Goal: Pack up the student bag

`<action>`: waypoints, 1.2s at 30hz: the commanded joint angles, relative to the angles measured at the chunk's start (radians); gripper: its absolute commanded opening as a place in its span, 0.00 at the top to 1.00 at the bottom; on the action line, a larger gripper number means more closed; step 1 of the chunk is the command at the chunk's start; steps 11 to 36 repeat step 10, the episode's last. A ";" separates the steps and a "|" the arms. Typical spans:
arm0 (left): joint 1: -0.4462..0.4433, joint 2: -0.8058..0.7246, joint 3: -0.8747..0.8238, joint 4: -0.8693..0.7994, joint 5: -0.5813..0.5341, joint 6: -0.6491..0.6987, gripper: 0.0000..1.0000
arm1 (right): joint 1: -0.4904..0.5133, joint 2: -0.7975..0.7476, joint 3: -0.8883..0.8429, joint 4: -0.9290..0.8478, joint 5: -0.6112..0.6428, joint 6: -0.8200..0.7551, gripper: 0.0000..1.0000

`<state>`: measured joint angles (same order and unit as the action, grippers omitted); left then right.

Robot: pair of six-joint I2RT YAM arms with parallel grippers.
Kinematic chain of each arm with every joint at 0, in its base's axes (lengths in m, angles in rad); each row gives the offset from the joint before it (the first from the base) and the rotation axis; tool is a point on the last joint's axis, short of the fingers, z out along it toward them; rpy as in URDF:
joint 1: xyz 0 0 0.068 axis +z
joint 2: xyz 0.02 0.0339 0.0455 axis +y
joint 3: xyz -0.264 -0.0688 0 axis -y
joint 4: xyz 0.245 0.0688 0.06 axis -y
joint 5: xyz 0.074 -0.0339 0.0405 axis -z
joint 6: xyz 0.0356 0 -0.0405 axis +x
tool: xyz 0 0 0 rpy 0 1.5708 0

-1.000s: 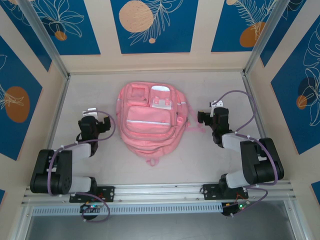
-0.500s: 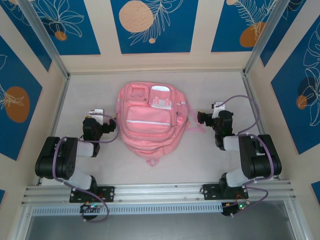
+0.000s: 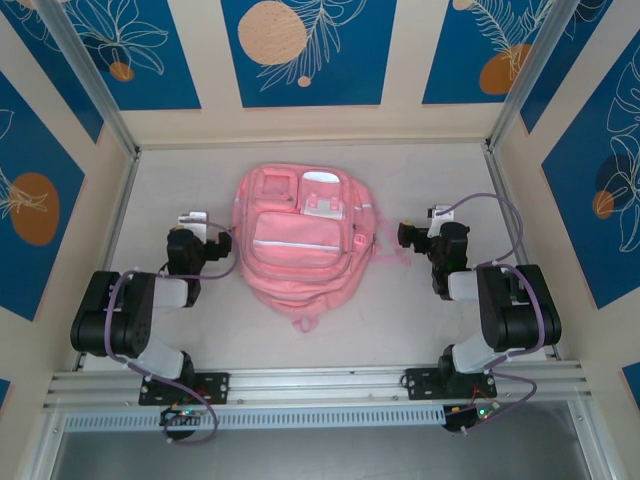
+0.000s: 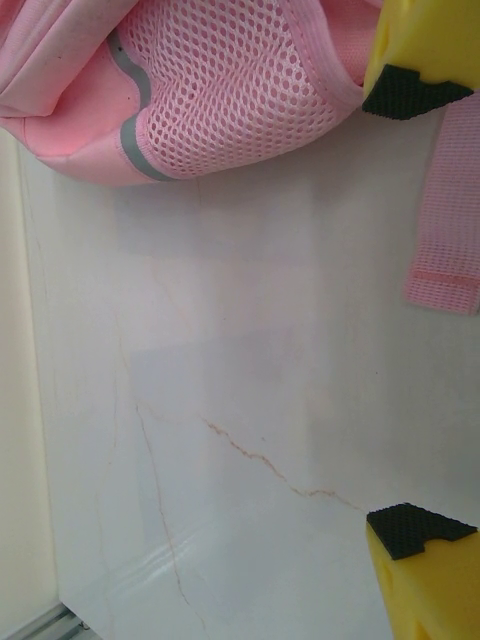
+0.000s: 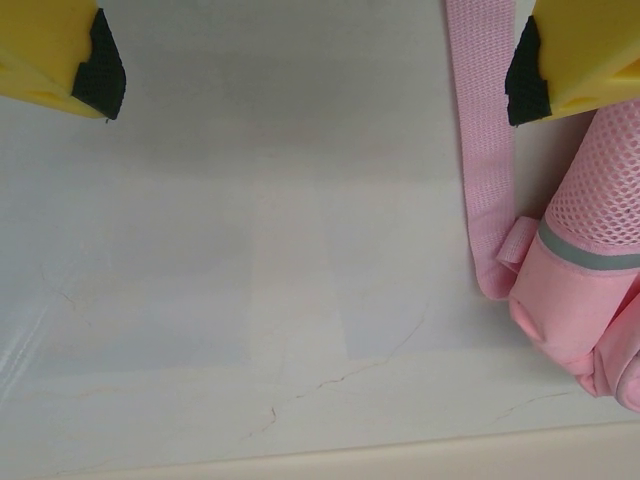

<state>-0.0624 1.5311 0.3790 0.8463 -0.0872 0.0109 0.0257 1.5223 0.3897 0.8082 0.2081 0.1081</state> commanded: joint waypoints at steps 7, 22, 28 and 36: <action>-0.008 0.008 0.023 -0.012 -0.011 0.020 0.00 | -0.003 0.003 0.012 0.032 -0.009 0.008 0.01; -0.008 0.005 0.018 -0.007 -0.009 0.018 0.00 | -0.003 0.000 0.002 0.043 -0.014 0.006 0.01; -0.008 0.005 0.018 -0.007 -0.009 0.018 0.00 | -0.003 0.000 0.002 0.043 -0.014 0.006 0.01; -0.008 0.005 0.018 -0.007 -0.009 0.018 0.00 | -0.003 0.000 0.002 0.043 -0.014 0.006 0.01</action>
